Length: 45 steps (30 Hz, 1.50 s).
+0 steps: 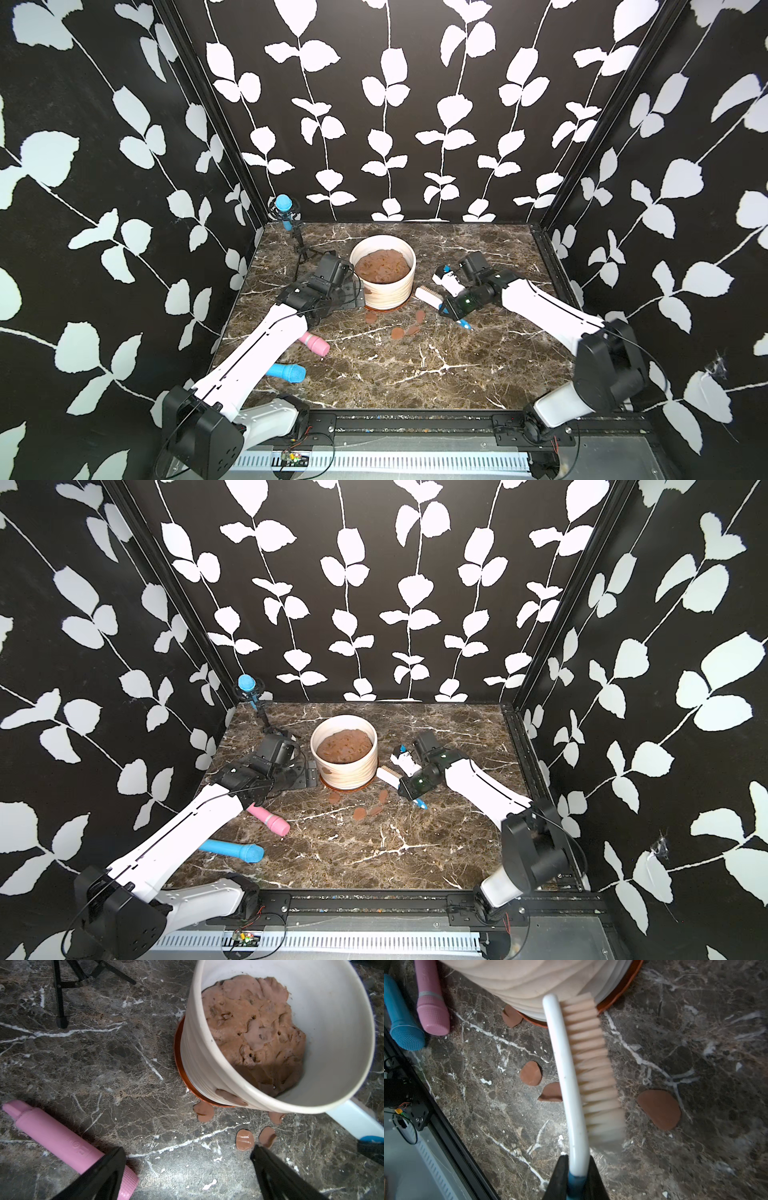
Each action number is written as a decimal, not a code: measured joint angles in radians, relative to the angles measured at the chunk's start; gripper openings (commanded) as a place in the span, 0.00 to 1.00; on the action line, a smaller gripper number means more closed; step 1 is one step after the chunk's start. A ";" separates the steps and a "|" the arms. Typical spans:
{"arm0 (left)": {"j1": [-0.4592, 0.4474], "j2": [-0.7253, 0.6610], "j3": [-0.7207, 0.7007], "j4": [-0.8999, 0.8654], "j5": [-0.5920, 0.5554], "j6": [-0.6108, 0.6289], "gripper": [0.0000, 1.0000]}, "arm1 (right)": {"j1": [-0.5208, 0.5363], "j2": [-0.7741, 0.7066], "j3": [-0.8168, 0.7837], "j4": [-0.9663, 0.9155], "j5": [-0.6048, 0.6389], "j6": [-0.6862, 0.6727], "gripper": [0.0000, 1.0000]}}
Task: Scrub the dried mud off the ceramic pot
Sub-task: Brush off the soil from the pot, then rotate the pot on the tray.
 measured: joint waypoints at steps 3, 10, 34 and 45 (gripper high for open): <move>0.000 0.000 0.023 0.007 0.070 0.092 0.98 | 0.005 -0.089 -0.030 -0.029 -0.006 -0.018 0.00; -0.001 0.021 0.147 0.043 0.316 0.459 0.99 | 0.015 -0.306 -0.078 -0.090 -0.039 -0.094 0.00; -0.002 0.588 0.560 -0.201 0.518 1.143 0.41 | 0.118 -0.320 -0.077 -0.084 -0.074 -0.269 0.00; -0.021 0.637 0.598 -0.229 0.509 1.065 0.00 | 0.118 -0.315 -0.074 -0.069 -0.090 -0.251 0.00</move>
